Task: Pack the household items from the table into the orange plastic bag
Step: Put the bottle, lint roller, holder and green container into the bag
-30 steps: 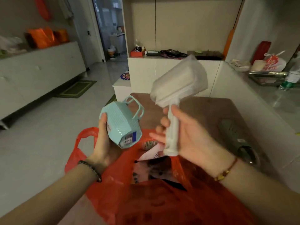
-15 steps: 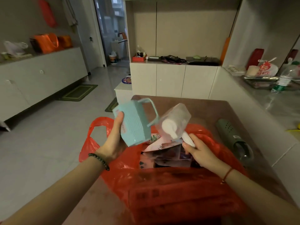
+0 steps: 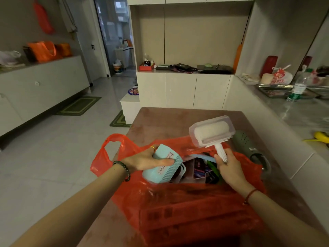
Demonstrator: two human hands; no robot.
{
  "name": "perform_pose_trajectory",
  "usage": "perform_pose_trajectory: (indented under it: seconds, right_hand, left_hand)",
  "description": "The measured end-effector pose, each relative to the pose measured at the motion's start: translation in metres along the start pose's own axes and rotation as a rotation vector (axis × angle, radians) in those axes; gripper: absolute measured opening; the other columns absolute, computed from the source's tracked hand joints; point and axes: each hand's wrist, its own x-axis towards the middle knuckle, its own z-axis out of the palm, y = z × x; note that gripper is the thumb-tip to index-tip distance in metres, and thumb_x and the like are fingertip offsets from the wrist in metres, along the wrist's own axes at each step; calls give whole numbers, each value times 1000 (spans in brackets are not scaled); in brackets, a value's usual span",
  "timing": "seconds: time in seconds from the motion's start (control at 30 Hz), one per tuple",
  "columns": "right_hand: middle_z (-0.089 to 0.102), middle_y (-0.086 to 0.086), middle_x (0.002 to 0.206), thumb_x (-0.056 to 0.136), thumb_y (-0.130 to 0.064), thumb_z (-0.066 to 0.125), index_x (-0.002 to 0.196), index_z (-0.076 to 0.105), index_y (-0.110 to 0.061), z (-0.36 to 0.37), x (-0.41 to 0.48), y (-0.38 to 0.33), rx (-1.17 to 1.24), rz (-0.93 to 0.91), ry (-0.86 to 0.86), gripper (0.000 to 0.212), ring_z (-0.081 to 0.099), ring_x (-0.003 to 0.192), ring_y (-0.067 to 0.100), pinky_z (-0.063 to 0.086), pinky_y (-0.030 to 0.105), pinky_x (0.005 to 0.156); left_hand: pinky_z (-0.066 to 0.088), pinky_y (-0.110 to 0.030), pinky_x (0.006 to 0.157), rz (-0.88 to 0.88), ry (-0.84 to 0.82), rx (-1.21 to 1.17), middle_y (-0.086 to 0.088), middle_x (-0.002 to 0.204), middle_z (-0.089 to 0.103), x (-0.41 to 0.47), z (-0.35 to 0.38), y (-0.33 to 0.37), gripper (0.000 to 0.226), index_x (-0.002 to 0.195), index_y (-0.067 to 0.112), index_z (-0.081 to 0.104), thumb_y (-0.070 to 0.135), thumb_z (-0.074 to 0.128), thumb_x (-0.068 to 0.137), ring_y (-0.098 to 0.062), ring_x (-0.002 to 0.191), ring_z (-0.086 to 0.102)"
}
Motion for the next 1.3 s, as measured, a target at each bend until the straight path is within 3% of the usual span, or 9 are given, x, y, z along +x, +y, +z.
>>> perform_pose_trajectory:
  seconds: [0.13,0.27,0.37,0.47,0.6,0.83,1.0,1.13,1.3]
  right_hand:
    - [51,4,72,93,-16,49,93,49,-12,0,-5,-1,157,3,-28,4,52,71,23,37,28,56]
    - [54,10,76,93,-17,49,82,49,-25,1,-12,-1,234,-25,-109,13,51,70,22,41,28,57]
    - [55,5,75,93,-15,49,87,51,-23,1,-14,2,222,-59,-154,10,52,66,16,42,14,53]
    - [55,-2,71,93,-16,49,99,53,-18,-1,-15,8,161,-96,-174,7,52,62,10,42,11,51]
    - [60,0,72,92,-23,52,97,53,-29,-6,-16,13,28,-179,-192,8,58,63,16,45,32,59]
    - [66,-5,95,87,-46,43,111,51,-29,0,-17,-12,-345,-414,-347,31,62,89,18,41,32,68]
    - [65,1,103,91,-32,49,116,55,-23,23,10,-36,-263,-326,-503,27,59,81,16,44,28,68]
    - [56,13,127,91,-26,48,136,40,-13,44,27,-22,-467,-268,-463,47,55,112,30,47,35,88]
    - [62,14,114,90,-34,48,119,54,-9,19,13,-17,-581,-385,-666,38,58,105,30,48,42,87]
  left_hand:
    - [53,-19,78,-23,43,39,9,103,59,16,7,-1,66,136,17,30,38,64,83,-9,92,61]
    - [26,-35,114,-56,100,326,-3,154,15,23,-8,-6,100,148,30,2,61,60,73,-24,142,21]
    - [12,-51,115,-78,167,681,-9,158,-11,18,-22,-11,110,145,41,-5,94,17,51,-35,145,-2]
    - [24,-50,111,-70,254,1077,-11,157,12,14,-41,-14,107,147,36,1,88,-10,53,-37,142,17]
    - [32,-36,104,-160,292,1537,-7,131,54,17,-62,-14,57,138,18,37,49,41,91,-25,123,45]
    - [48,-37,69,103,673,688,-11,88,69,25,-76,20,40,90,5,67,36,42,95,-29,82,63]
    - [35,-24,52,257,614,581,1,57,52,34,-69,38,41,58,15,52,35,48,93,-15,56,49]
    - [36,-10,49,335,614,521,8,50,50,30,-63,39,41,53,18,47,31,52,92,-2,48,51]
    - [46,-37,62,331,569,541,-16,64,63,27,-68,28,40,67,0,57,36,57,87,-25,58,57]
